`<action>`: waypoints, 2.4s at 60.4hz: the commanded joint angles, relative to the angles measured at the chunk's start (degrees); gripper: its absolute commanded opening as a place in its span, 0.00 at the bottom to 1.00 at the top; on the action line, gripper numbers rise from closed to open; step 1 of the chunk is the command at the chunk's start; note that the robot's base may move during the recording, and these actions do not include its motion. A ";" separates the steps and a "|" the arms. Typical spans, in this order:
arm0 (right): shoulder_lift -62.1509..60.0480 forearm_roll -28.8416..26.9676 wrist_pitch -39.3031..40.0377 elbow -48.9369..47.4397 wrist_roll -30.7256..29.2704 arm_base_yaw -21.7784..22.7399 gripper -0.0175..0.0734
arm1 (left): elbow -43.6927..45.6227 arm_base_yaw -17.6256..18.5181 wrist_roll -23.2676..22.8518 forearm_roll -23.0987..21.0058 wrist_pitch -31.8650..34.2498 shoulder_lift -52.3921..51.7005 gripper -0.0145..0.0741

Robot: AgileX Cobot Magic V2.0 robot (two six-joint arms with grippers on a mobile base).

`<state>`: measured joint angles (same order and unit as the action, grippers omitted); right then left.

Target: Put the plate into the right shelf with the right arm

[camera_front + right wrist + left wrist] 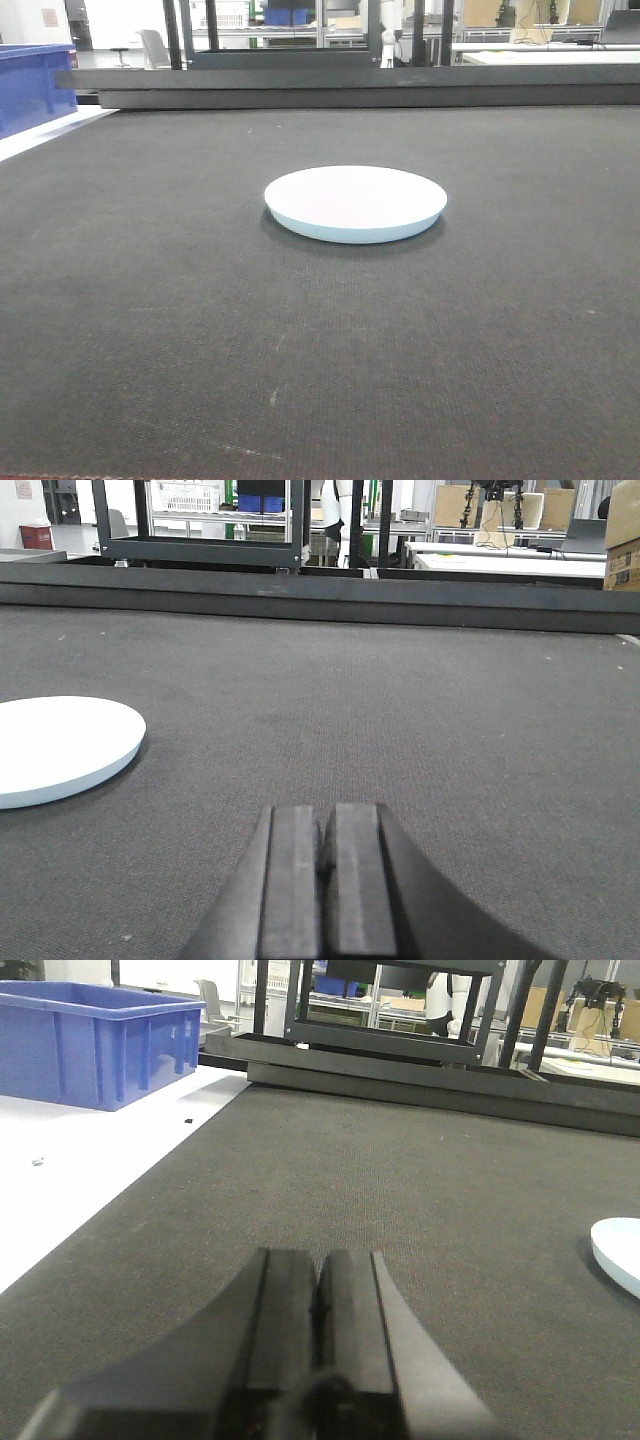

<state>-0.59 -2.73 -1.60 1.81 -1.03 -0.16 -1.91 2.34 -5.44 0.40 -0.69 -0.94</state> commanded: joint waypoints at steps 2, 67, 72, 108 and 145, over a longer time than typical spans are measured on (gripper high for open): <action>-0.79 -0.04 4.58 -0.55 -0.42 0.31 0.24 | -0.43 0.00 -0.34 0.01 5.10 -0.62 0.11; 6.01 -0.04 -10.37 -16.07 -0.37 0.31 0.26 | -0.43 0.00 -0.34 0.01 5.10 -0.62 0.11; 11.25 0.01 -12.40 -21.48 -0.37 0.31 0.35 | -0.43 0.00 -0.34 0.01 5.10 -0.62 0.11; 60.55 0.01 -23.78 -56.68 3.26 -9.53 0.85 | -0.43 0.00 -0.34 0.01 5.10 -0.62 0.11; 101.97 13.98 -35.61 -92.15 21.25 -23.71 0.85 | -0.43 0.00 -0.34 0.01 5.10 -0.62 0.11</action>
<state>101.05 7.31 -38.75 -86.08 16.66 -23.68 -1.91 2.34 -5.44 0.40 -0.69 -0.94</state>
